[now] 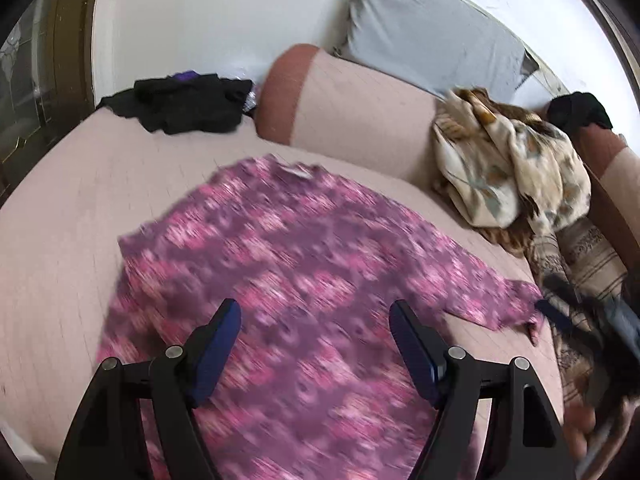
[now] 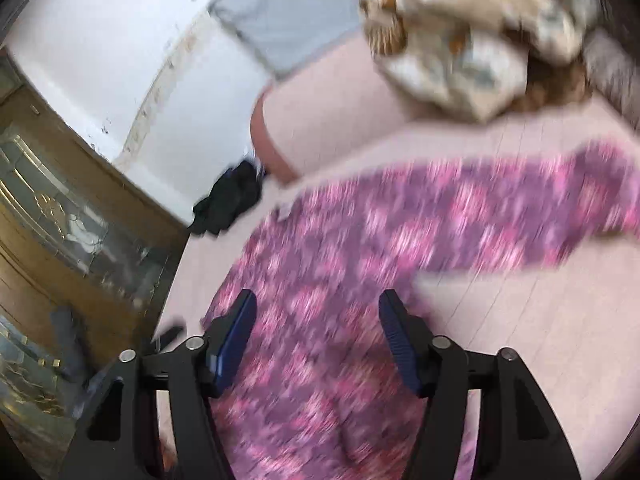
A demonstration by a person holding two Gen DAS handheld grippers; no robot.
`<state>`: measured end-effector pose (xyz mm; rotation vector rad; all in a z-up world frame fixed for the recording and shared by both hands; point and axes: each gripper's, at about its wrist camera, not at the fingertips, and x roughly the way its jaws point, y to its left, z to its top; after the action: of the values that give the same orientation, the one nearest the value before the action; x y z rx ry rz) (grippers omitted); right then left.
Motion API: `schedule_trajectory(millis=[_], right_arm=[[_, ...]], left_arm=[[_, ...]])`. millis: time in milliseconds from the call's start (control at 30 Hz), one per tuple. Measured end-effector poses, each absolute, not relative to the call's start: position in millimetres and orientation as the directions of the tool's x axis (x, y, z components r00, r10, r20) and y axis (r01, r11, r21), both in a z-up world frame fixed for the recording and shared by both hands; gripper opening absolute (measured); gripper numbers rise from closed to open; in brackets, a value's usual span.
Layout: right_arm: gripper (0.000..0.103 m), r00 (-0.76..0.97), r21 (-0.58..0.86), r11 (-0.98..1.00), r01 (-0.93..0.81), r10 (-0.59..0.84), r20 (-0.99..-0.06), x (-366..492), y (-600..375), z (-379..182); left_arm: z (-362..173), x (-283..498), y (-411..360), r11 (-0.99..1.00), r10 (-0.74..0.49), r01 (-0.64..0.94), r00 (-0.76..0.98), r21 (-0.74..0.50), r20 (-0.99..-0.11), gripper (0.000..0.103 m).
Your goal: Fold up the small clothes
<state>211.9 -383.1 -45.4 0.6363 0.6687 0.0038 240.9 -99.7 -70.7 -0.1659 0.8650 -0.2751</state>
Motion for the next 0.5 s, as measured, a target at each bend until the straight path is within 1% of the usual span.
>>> schedule_trajectory(millis=[133,233,333,433,500], right_arm=[[0.07,0.81,0.604,0.756,0.252,0.177,-0.56,214,-426,-47],[0.073,0.808,0.678,0.672,0.298,0.201,-0.553,200,-462,-71],[0.073,0.778,0.722,0.579,0.378,0.225,-0.587,189,-504,-103],[0.073,0.738,0.705,0.486,0.517,0.164,-0.654,173,-545,-127],[0.073,0.711,0.688,0.413,0.597,0.125,-0.692,159,-567,-140]], left_arm=[[-58,224,-131,0.954,-0.296,0.152,0.59,-0.257,-0.751,0.081],[-56,216,-161,0.959,-0.284,0.16,0.579,-0.235,-0.764,0.081],[-62,219,-185,0.958,-0.287,0.169,0.552,-0.232,-0.783,0.081],[-71,222,-213,0.957,-0.288,0.184,0.515,-0.224,-0.808,0.081],[-72,222,-223,0.952,-0.305,0.191,0.503,-0.239,-0.809,0.081]])
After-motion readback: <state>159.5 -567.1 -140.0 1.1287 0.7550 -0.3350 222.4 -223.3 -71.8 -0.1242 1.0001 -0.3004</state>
